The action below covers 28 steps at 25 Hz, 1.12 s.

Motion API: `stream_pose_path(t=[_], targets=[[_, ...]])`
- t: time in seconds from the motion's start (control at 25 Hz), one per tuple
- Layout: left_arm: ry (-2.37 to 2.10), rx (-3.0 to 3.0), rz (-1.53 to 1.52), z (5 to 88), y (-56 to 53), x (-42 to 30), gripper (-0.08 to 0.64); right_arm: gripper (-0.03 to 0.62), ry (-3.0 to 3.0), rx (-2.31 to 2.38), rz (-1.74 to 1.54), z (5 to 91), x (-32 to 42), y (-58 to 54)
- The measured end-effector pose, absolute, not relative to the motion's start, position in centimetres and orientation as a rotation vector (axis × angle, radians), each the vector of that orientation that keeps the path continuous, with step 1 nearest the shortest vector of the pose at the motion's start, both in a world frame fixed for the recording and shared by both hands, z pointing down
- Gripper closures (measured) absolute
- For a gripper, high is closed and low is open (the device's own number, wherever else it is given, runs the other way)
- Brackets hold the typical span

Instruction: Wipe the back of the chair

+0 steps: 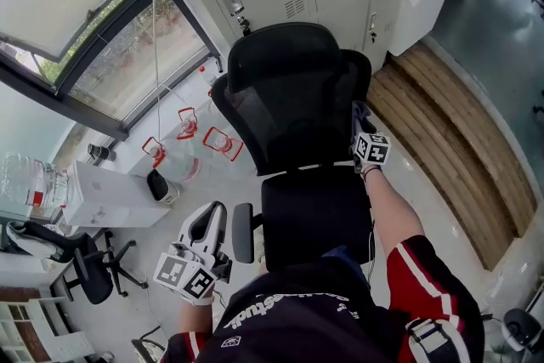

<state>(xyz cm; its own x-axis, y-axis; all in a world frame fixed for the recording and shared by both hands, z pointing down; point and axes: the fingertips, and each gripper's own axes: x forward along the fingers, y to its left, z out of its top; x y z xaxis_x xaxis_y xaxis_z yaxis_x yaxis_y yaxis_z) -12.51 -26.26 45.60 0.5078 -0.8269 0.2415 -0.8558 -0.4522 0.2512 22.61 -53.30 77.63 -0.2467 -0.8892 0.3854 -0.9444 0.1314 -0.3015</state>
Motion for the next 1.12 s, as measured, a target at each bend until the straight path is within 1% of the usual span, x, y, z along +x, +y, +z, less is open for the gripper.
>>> stream_pose_path(t=[0.44,1.12], targets=[[-1.477,2.354,0.102,46.1,-25.5,-18.0,0.523,0.529,-2.325,1.721,0.722,78.4,14.3,-54.5],[-1.630,2.230,0.024,46.2,-21.9,-30.2,0.523,0.529,-2.484,1.385,0.636,77.0,-6.9,-54.5]])
